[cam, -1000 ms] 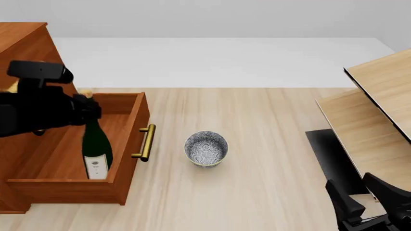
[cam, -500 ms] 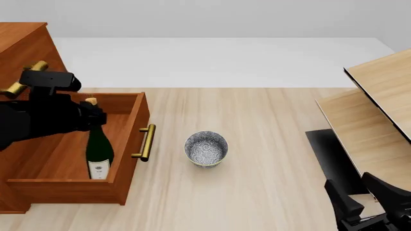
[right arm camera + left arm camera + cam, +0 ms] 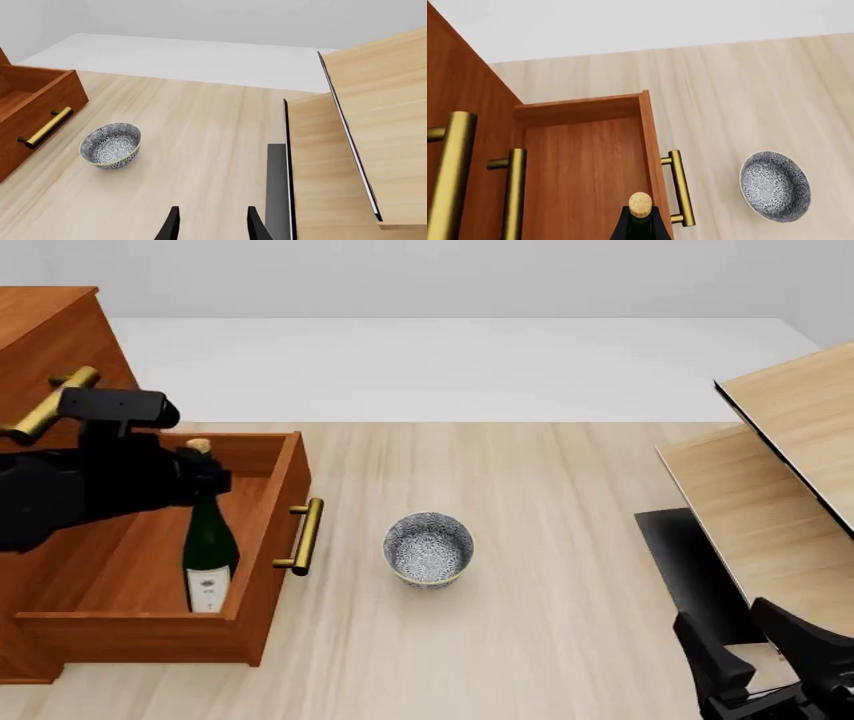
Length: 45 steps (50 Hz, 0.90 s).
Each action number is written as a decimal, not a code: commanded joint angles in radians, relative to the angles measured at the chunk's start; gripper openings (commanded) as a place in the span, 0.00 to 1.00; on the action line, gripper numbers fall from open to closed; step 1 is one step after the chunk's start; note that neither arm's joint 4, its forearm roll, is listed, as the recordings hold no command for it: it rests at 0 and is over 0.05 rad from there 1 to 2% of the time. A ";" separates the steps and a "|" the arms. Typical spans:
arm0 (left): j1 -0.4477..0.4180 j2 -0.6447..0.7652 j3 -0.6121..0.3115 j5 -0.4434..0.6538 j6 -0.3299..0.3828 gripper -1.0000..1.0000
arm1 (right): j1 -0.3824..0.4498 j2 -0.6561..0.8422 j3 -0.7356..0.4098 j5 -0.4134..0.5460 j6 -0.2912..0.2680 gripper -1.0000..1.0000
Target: Put the wine bottle in the bottom drawer of the cabinet.
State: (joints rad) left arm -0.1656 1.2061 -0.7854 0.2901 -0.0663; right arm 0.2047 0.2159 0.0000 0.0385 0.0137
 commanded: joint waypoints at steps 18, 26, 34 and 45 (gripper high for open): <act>0.025 0.137 0.047 -0.099 0.011 0.00 | 0.003 -0.003 0.000 0.005 0.000 1.00; 0.046 0.171 0.030 -0.112 0.018 0.00 | 0.001 -0.008 0.000 0.011 0.000 1.00; 0.063 0.198 0.037 -0.135 0.033 0.00 | 0.000 0.000 0.000 0.006 -0.002 1.00; 0.078 0.226 0.030 -0.148 0.054 0.00 | 0.000 0.009 0.000 -0.002 -0.001 1.00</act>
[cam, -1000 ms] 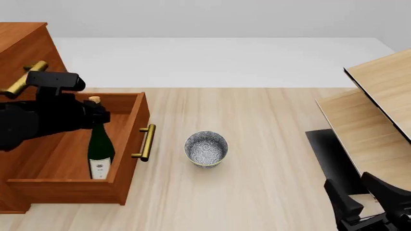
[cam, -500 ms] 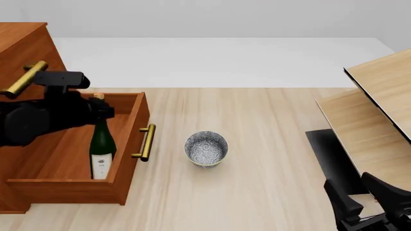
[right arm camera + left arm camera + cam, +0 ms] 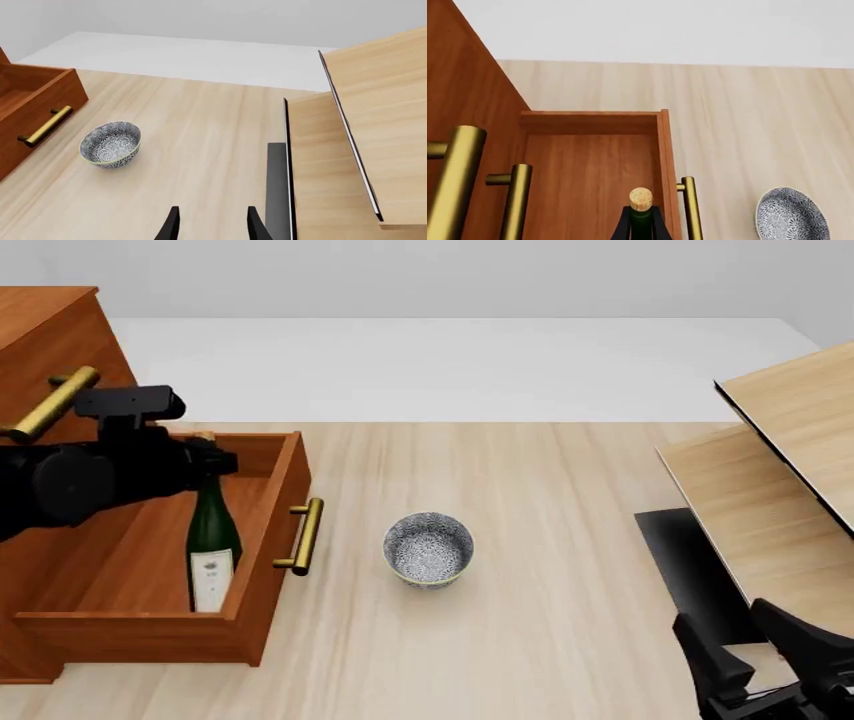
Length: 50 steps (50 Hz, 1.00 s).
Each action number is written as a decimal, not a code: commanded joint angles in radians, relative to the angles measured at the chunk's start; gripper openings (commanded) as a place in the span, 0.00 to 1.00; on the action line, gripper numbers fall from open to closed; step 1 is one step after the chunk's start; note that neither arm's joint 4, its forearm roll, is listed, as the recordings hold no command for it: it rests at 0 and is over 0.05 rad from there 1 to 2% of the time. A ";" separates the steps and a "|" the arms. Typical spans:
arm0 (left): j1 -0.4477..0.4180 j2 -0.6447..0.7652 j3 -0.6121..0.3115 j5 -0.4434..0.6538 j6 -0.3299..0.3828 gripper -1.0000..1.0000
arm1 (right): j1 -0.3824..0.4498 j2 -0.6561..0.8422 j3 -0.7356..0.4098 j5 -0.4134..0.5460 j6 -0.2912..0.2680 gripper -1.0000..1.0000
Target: Put the wine bottle in the bottom drawer of the cabinet.
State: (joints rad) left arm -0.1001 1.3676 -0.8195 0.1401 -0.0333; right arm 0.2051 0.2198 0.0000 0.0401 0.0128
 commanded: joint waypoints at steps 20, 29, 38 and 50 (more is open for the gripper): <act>0.032 0.141 0.015 -0.015 0.053 0.00 | -0.003 0.000 0.000 0.004 -0.001 1.00; 0.034 0.174 -0.014 -0.016 0.060 0.00 | -0.003 -0.004 0.000 0.011 -0.004 1.00; 0.034 0.202 -0.026 -0.025 0.066 0.00 | -0.002 -0.004 0.000 0.013 -0.006 1.00; 0.037 0.244 -0.031 -0.050 0.067 0.00 | -0.002 -0.004 0.000 0.015 -0.006 1.00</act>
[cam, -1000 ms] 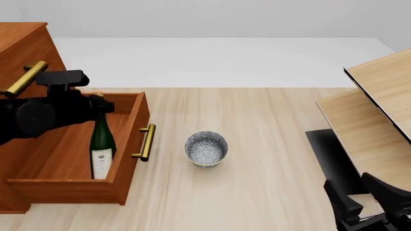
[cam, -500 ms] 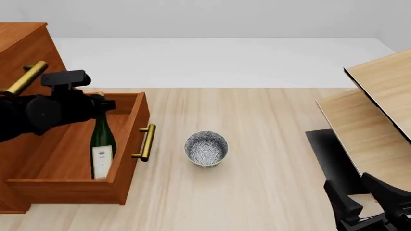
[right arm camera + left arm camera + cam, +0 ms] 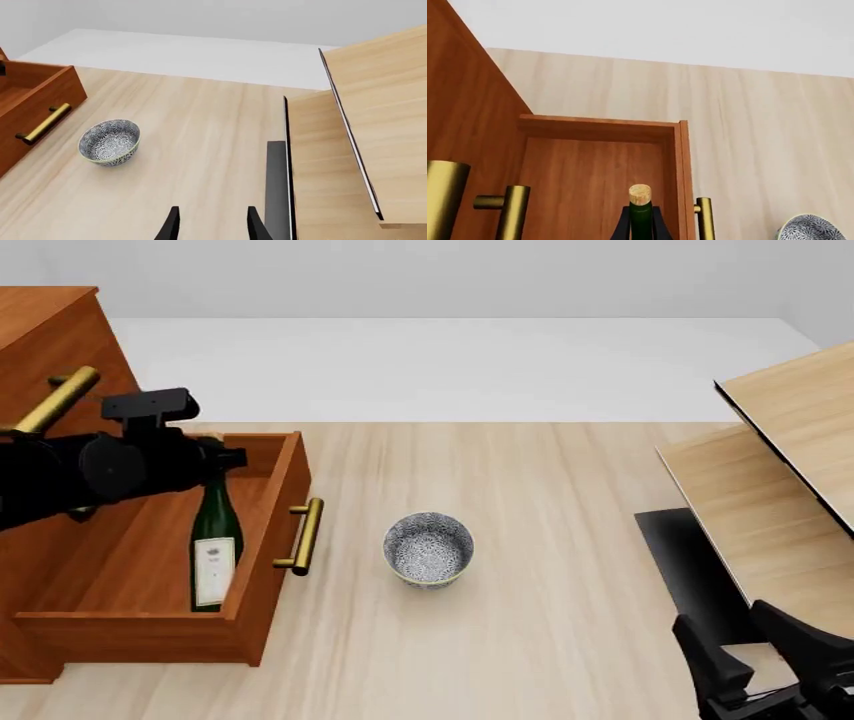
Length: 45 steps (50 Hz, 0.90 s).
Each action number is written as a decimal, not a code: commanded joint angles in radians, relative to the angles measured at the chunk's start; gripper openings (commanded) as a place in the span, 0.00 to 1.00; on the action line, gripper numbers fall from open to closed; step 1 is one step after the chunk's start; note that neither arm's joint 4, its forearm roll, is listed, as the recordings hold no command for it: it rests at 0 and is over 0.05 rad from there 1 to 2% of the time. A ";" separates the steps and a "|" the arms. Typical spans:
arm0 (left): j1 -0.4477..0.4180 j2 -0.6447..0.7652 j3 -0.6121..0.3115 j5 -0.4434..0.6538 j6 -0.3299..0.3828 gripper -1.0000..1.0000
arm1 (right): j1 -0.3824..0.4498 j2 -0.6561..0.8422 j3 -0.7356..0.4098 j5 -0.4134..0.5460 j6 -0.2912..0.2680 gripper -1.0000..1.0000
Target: Put the wine bottle in the bottom drawer of the cabinet.
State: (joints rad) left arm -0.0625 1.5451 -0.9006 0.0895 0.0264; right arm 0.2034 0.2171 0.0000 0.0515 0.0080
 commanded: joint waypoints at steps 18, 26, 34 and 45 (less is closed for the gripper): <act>0.010 0.117 0.034 -0.025 0.016 0.00 | -0.002 0.018 0.000 -0.009 -0.001 1.00; 0.016 0.132 0.014 -0.020 0.023 0.00 | -0.001 0.023 0.000 -0.011 -0.001 1.00; 0.012 0.153 0.011 -0.032 0.022 0.00 | -0.007 0.007 0.000 0.004 0.000 1.00; 0.011 0.169 -0.004 -0.033 0.030 0.00 | -0.008 0.009 0.000 0.003 0.003 1.00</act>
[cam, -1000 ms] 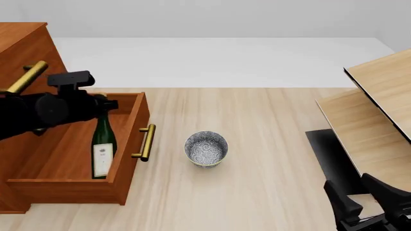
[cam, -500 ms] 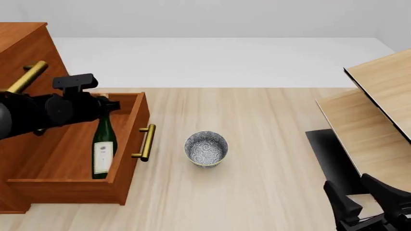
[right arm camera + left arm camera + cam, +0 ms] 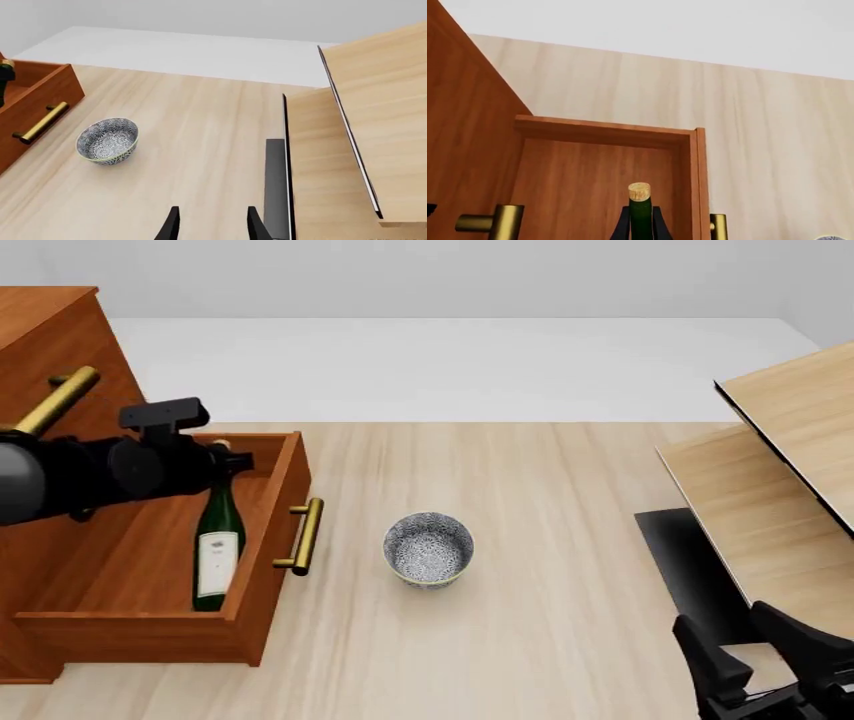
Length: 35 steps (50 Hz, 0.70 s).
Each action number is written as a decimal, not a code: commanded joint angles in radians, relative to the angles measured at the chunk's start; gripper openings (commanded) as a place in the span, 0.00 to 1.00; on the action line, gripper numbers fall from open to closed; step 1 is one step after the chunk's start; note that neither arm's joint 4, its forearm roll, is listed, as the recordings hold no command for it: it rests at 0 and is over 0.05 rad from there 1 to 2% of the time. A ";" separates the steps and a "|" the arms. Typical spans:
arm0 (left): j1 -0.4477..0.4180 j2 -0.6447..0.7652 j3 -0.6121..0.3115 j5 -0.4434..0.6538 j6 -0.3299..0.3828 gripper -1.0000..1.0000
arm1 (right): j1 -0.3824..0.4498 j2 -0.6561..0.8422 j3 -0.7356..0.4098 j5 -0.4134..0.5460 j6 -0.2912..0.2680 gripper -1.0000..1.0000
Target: Put the wine bottle in the bottom drawer of the cabinet.
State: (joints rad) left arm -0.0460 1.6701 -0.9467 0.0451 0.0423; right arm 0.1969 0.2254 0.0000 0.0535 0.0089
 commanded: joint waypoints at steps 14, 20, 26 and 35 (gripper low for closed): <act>-0.003 0.055 0.036 0.005 0.018 0.00 | 0.001 0.017 0.000 -0.014 0.005 1.00; -0.004 0.060 0.039 -0.002 0.016 0.00 | 0.003 0.014 0.000 -0.010 0.006 1.00; -0.004 0.056 0.030 0.002 0.017 0.00 | 0.004 0.015 0.000 -0.011 0.006 1.00; -0.014 0.047 0.026 0.007 0.008 0.00 | 0.006 0.012 0.000 -0.007 0.006 1.00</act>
State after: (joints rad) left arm -0.0506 1.7029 -0.9598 0.0354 0.0475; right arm 0.2008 0.2361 0.0000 0.0471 0.0149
